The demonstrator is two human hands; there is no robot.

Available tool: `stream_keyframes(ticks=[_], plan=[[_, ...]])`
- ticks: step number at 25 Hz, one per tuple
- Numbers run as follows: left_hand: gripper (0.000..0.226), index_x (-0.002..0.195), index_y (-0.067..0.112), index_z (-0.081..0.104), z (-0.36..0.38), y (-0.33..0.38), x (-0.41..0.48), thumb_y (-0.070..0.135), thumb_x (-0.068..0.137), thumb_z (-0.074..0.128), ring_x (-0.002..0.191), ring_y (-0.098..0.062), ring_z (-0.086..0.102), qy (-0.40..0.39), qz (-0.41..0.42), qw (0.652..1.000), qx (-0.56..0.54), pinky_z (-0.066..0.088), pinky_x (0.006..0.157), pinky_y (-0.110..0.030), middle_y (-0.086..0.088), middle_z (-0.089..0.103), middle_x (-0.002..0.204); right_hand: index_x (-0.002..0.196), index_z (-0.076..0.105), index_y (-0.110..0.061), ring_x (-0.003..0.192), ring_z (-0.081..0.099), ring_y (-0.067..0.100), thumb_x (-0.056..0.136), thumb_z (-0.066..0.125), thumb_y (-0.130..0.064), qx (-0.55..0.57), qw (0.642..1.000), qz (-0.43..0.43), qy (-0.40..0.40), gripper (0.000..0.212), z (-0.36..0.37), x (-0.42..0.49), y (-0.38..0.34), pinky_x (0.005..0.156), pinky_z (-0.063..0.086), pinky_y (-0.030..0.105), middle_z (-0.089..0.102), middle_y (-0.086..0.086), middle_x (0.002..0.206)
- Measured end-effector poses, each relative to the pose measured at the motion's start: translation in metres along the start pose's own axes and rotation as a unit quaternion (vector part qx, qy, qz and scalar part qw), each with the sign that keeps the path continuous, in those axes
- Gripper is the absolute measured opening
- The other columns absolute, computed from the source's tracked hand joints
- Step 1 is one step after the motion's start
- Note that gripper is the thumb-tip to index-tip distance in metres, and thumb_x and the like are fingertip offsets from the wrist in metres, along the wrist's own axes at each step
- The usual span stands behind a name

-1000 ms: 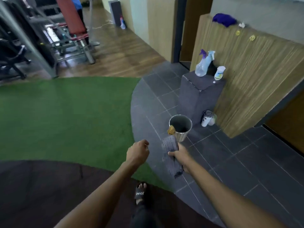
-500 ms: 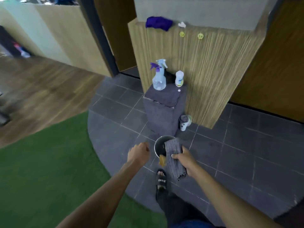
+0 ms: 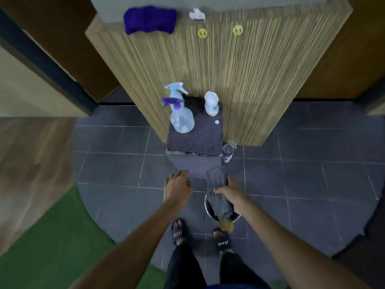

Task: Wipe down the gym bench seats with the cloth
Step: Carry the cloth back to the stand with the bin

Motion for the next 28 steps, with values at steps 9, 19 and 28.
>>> stream_keyframes(ticks=[9, 19, 28], plan=[[0.048, 0.144, 0.013, 0.041, 0.035, -0.058, 0.184, 0.018, 0.097, 0.05, 0.133, -0.027, 0.04, -0.017, 0.134, 0.99, 0.049, 0.029, 0.112, -0.041, -0.007, 0.045, 0.145, 0.13, 0.051, -0.004, 0.103, 0.061, 0.034, 0.084, 0.063, -0.001, -0.042, 0.988, 0.045, 0.144, 0.048, 0.053, 0.154, -0.051, 0.089, 0.052, 0.043, 0.062, 0.014, 0.112], [0.105, 0.156, 0.004, 0.0, 0.107, -0.091, 0.299, 0.075, 0.088, 0.039, 0.152, -0.027, -0.003, 0.074, -0.005, 0.997, 0.018, -0.002, 0.121, -0.046, -0.012, 0.001, 0.165, 0.15, 0.029, -0.015, 0.128, 0.046, 0.041, 0.091, 0.057, -0.004, -0.37, 0.857, -0.157, 0.322, 0.066, 0.05, 0.282, -0.119, 0.091, 0.046, 0.052, 0.034, 0.009, 0.156], [0.103, 0.155, 0.001, 0.005, 0.119, -0.093, 0.301, 0.076, 0.089, 0.033, 0.152, -0.03, 0.002, 0.121, 0.016, 0.991, 0.056, 0.003, 0.121, -0.046, -0.015, 0.005, 0.164, 0.158, 0.018, -0.02, 0.153, 0.015, 0.029, 0.103, 0.036, -0.049, -0.486, 0.792, -0.213, 0.302, 0.065, 0.079, 0.327, -0.069, 0.122, 0.015, 0.054, 0.01, 0.005, 0.167]])
Point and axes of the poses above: each hand's wrist, its own x-axis towards the middle knuckle, its own z-axis out of the palm, y = z × x, the point moved 3 cm from there along x, towards the middle knuckle
